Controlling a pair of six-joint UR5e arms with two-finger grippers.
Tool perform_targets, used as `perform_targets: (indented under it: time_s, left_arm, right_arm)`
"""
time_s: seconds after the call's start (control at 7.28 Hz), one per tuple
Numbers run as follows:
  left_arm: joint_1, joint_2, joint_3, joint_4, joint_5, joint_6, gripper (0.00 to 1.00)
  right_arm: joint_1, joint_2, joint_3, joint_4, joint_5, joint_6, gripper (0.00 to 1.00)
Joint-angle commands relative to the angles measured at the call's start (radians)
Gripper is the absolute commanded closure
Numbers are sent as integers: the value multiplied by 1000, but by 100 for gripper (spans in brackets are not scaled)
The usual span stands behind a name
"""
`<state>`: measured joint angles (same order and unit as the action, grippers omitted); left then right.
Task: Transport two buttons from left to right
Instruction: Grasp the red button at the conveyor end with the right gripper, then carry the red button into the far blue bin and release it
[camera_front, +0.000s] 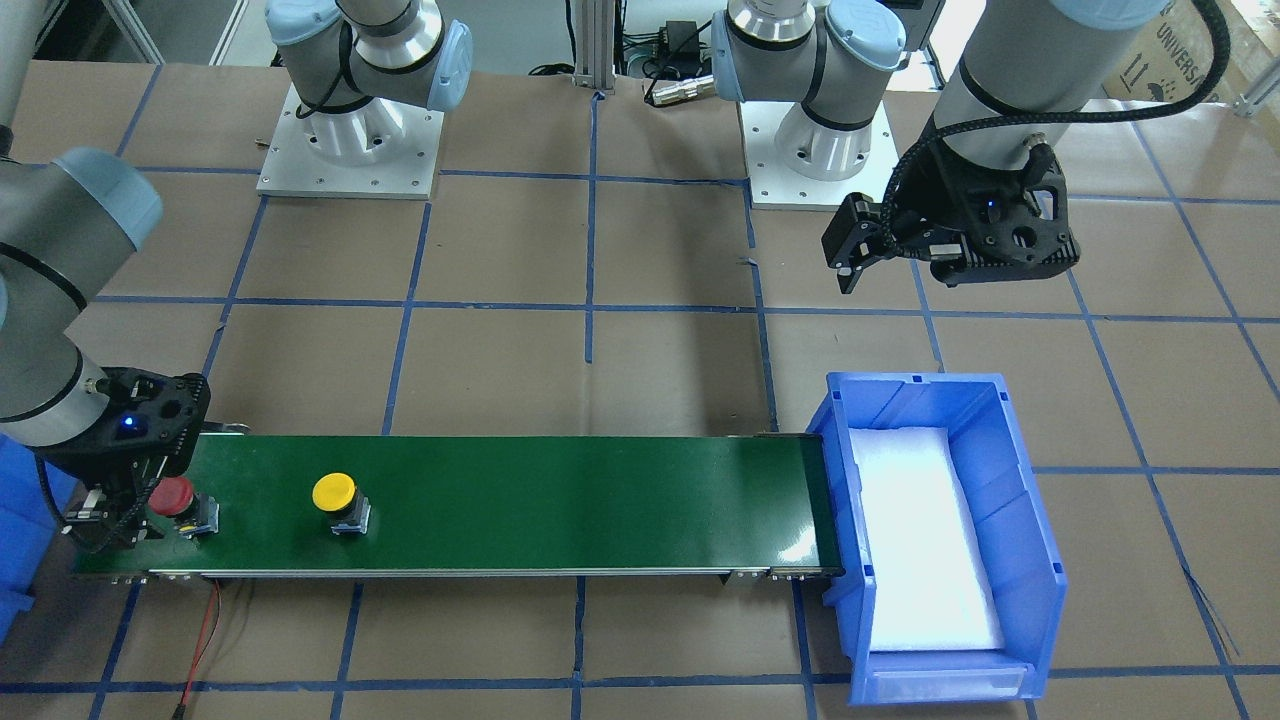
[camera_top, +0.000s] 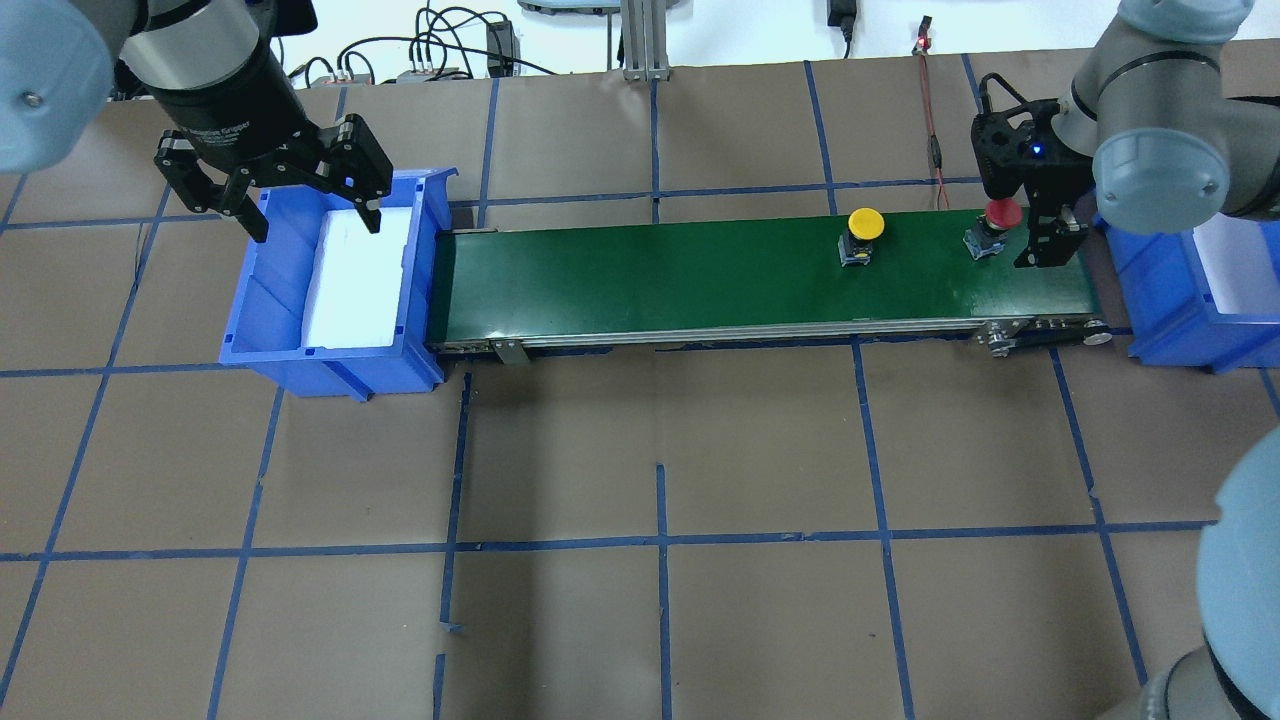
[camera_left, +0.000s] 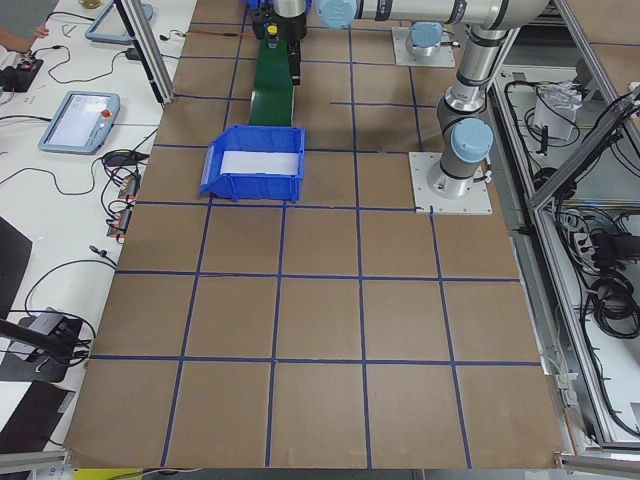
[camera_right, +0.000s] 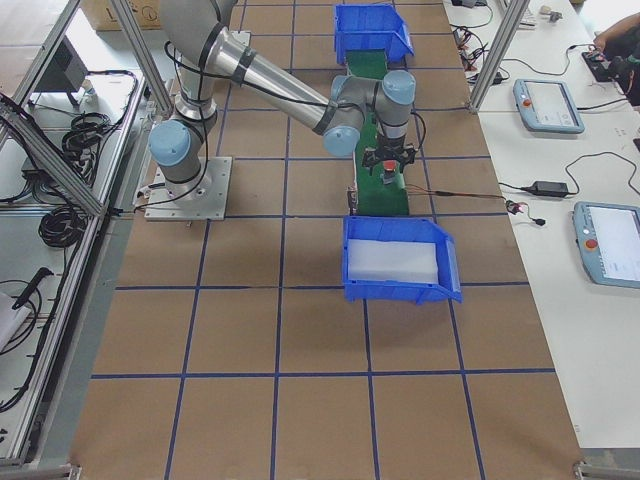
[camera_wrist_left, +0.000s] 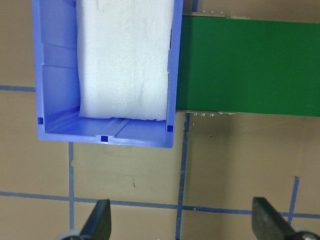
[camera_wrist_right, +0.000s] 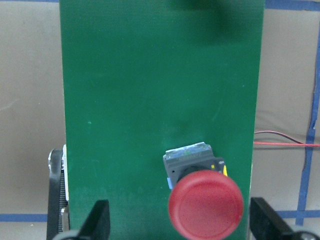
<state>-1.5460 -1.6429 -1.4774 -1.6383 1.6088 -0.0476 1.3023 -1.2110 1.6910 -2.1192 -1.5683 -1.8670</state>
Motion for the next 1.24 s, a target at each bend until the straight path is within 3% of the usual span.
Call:
perform_targets:
  time_s: [0.0, 0.27, 0.41, 0.82, 1.1]
  left_arm:
    - [0, 0, -3, 0, -1, 0, 0]
    - [0, 0, -4, 2, -1, 2, 0]
    - [0, 0, -4, 2, -1, 2, 0]
    - [0, 0, -4, 2, -1, 2, 0]
    - [0, 0, -4, 2, 0, 2, 0]
  right_arm:
    - [0, 1, 1, -18, -1, -29, 43]
    - [-2, 1, -1, -45, -2, -34, 83]
    - [-2, 1, -1, -60, -2, -59, 91]
    - [-35, -12, -40, -56, -9, -78, 92]
    - [-212, 28, -173, 46, 55, -96, 92]
